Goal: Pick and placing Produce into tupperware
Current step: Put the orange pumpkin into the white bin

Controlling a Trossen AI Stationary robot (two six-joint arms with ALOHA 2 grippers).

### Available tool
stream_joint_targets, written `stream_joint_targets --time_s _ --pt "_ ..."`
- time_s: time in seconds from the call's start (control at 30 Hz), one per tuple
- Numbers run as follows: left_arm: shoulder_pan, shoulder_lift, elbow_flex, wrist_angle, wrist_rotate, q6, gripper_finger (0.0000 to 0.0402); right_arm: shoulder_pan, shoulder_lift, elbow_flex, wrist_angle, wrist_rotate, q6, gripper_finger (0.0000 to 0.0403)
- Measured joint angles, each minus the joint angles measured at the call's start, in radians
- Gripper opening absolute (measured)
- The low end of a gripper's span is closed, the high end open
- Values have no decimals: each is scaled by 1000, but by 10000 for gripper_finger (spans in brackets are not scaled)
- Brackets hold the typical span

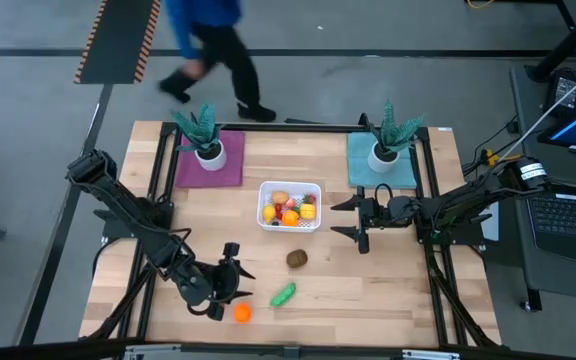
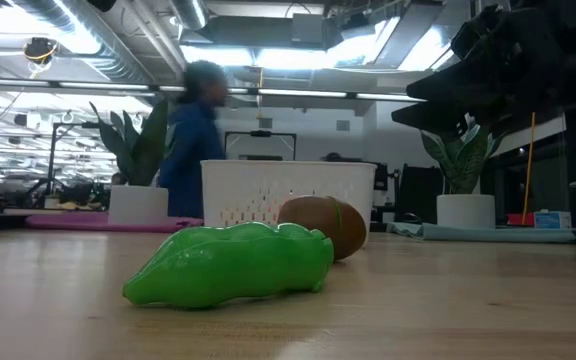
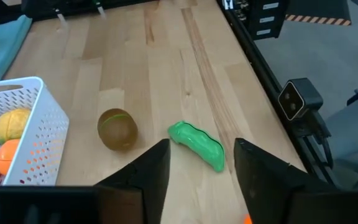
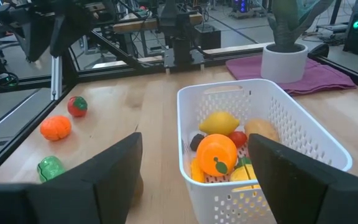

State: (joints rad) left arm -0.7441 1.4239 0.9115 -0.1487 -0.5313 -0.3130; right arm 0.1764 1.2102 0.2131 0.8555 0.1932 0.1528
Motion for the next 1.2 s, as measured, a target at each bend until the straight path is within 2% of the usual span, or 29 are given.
stream_joint_targets --time_s 0.4,0.53,0.73,0.97,1.2 --pt "1 0 0 0 -2 -26 304 0 0 0 0 0 3 294" --pt "0 0 0 0 -5 -14 335 0 0 0 0 -1 4 294" --pt "0 0 0 -5 10 -45 346 0 0 0 0 -1 4 294" --pt "-31 2 101 -313 55 -233 346 0 0 0 0 -1 4 294" --pt "-68 21 126 -366 58 -353 346 0 0 0 0 -2 4 294"
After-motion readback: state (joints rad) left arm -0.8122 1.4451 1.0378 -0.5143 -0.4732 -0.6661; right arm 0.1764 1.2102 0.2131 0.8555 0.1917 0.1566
